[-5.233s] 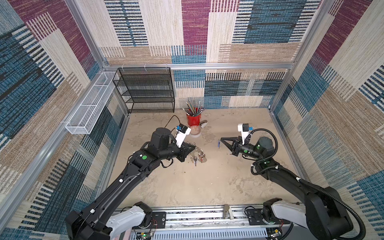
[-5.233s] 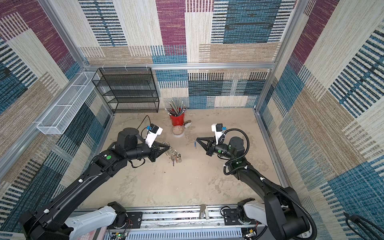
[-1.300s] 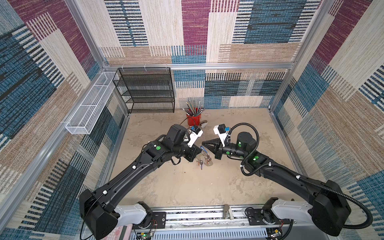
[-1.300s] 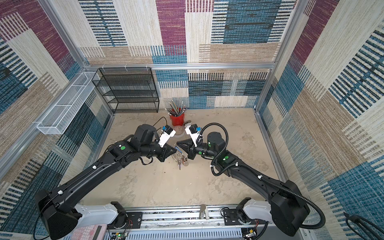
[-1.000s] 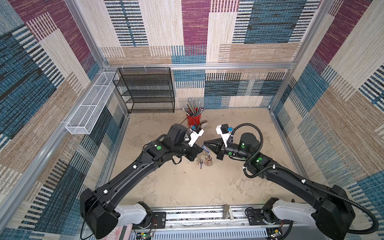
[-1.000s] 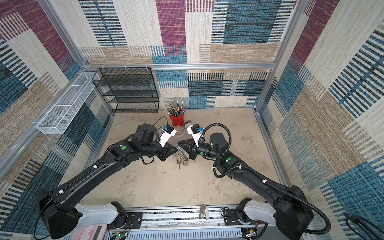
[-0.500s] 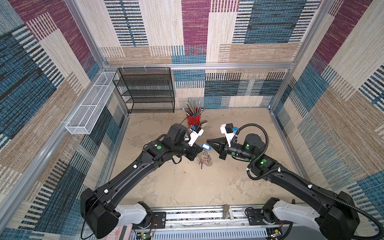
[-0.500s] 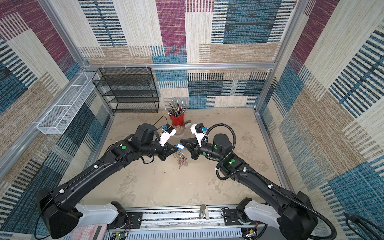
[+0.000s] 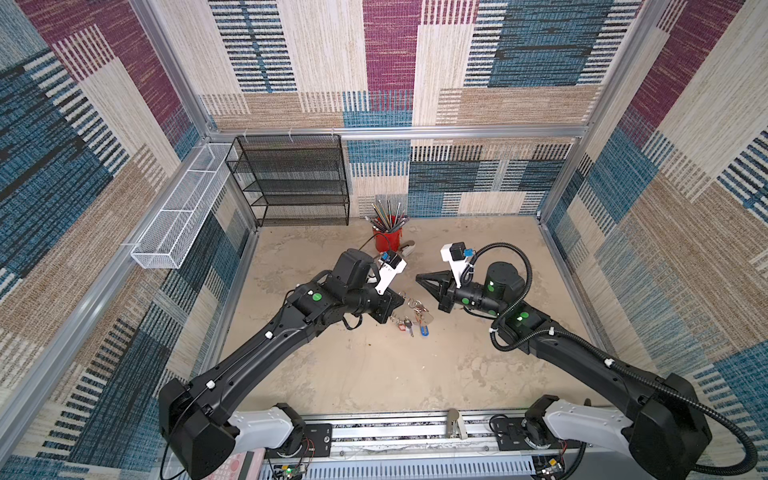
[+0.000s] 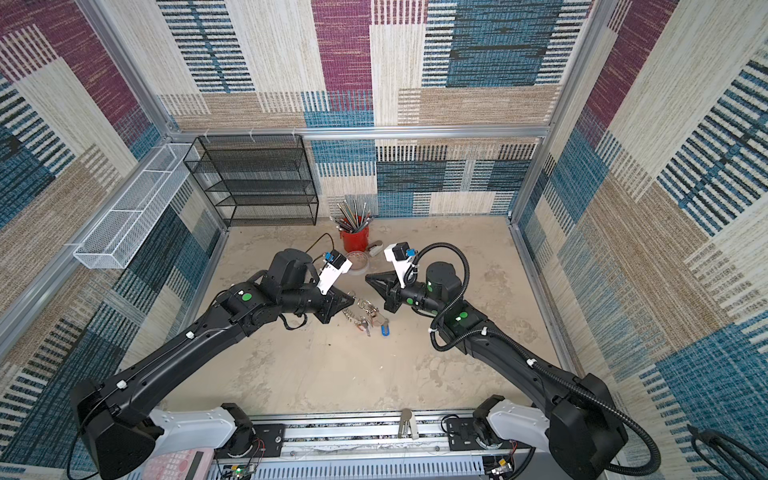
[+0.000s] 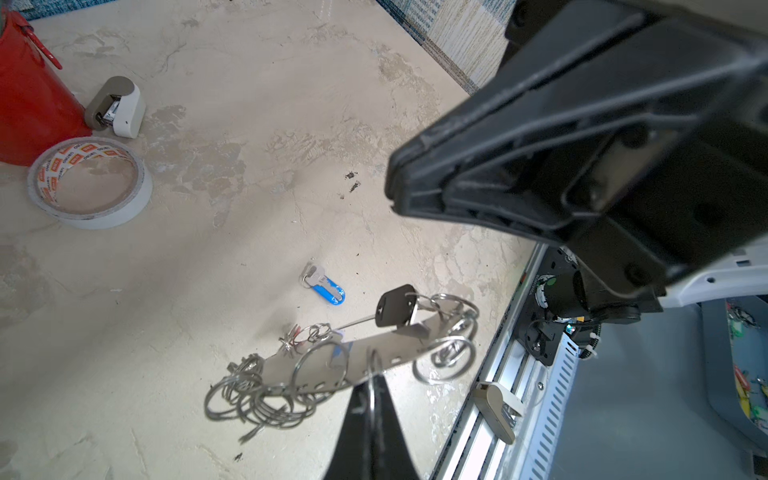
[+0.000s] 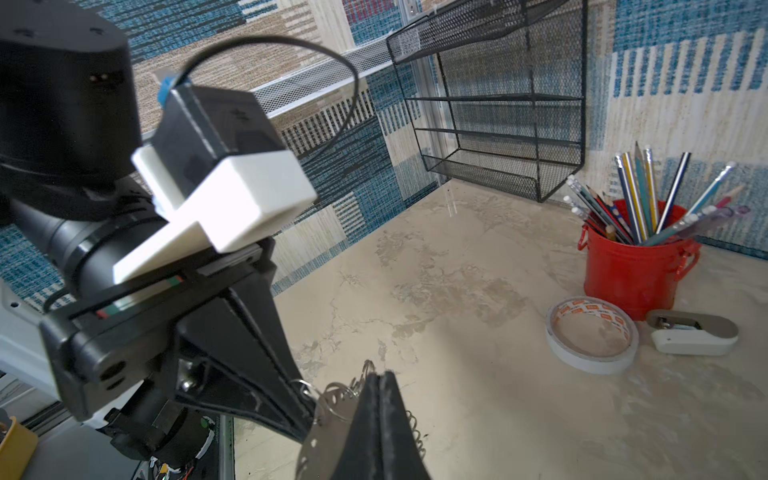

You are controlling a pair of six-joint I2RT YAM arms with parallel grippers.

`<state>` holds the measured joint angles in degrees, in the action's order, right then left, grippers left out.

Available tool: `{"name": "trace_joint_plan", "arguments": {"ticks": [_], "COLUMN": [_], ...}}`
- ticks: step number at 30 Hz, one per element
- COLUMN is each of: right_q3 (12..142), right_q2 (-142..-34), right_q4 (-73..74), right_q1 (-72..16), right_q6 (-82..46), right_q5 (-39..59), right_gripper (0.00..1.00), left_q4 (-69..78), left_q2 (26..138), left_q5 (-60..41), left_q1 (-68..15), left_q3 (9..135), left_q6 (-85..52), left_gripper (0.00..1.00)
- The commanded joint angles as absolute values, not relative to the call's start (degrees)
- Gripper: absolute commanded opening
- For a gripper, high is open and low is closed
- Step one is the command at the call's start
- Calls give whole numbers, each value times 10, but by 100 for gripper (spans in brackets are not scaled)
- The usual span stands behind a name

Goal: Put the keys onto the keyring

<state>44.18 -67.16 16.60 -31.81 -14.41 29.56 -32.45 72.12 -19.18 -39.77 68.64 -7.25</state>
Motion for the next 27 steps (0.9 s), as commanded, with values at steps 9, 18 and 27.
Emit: {"name": "trace_joint_plan", "arguments": {"ticks": [9,18,27], "right_q3": [455,461,460], "right_q2": [-744,-874,-951], "right_q4": [33,-54,-29], "right_q1": [-291,-291,-291], "right_q6": [-169,-155,-146], "right_q5": [156,163,234], "right_gripper": [54,62,49], "left_q4": [-349,-341,-335], "left_q2": [650,608,603], "left_q5": [-140,-133,-143], "left_q1": [-395,-394,-391], "left_q3": [643,605,599], "left_q6": [-60,-53,-54], "left_gripper": [0,0,0]}}
